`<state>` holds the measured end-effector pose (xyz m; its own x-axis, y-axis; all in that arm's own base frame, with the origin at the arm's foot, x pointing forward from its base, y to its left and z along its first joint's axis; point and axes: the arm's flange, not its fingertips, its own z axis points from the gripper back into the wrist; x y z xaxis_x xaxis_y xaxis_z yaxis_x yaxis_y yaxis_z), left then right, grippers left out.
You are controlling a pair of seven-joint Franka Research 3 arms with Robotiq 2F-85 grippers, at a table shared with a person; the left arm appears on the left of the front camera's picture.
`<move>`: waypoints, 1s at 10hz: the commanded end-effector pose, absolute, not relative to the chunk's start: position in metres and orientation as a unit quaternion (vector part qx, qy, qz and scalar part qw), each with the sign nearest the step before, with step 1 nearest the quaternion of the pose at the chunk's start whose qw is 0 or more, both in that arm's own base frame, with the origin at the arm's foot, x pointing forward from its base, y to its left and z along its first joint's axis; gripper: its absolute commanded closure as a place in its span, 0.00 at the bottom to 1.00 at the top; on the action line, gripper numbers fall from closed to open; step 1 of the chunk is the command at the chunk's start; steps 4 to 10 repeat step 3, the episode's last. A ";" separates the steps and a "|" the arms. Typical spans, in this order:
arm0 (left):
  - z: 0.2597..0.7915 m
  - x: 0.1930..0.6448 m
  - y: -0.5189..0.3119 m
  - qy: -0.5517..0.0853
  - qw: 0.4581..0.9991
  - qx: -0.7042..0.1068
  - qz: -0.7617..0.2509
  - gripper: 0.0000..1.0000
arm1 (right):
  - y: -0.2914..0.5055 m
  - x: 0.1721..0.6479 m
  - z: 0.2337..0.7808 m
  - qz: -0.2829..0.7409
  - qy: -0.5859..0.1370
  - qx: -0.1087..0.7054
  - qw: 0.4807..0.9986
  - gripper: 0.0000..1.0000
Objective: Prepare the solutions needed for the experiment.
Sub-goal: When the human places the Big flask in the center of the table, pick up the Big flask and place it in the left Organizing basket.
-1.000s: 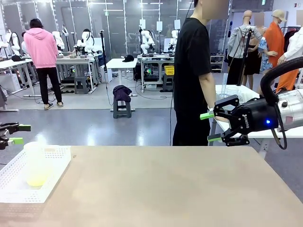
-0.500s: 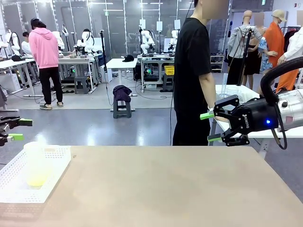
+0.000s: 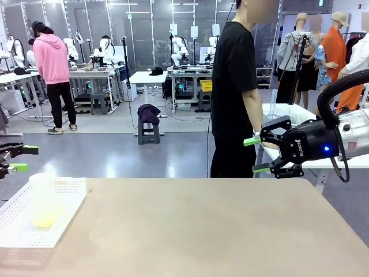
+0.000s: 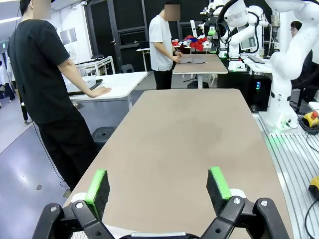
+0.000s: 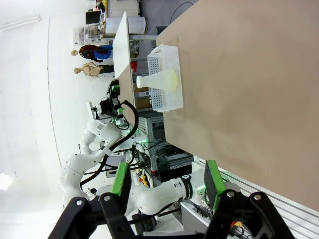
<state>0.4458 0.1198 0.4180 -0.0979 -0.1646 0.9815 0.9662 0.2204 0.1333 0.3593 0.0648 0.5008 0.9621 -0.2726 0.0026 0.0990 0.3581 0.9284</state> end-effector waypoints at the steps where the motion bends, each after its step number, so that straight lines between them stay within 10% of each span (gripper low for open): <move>1: 0.420 0.449 0.121 -0.545 0.561 -0.367 -0.504 0.00 | 0.066 0.358 0.500 -0.114 -0.082 0.559 0.817 0.25; 10: 0.420 0.449 0.121 -0.545 0.561 -0.367 -0.504 0.00 | 0.066 0.358 0.500 -0.114 -0.082 0.559 0.817 0.25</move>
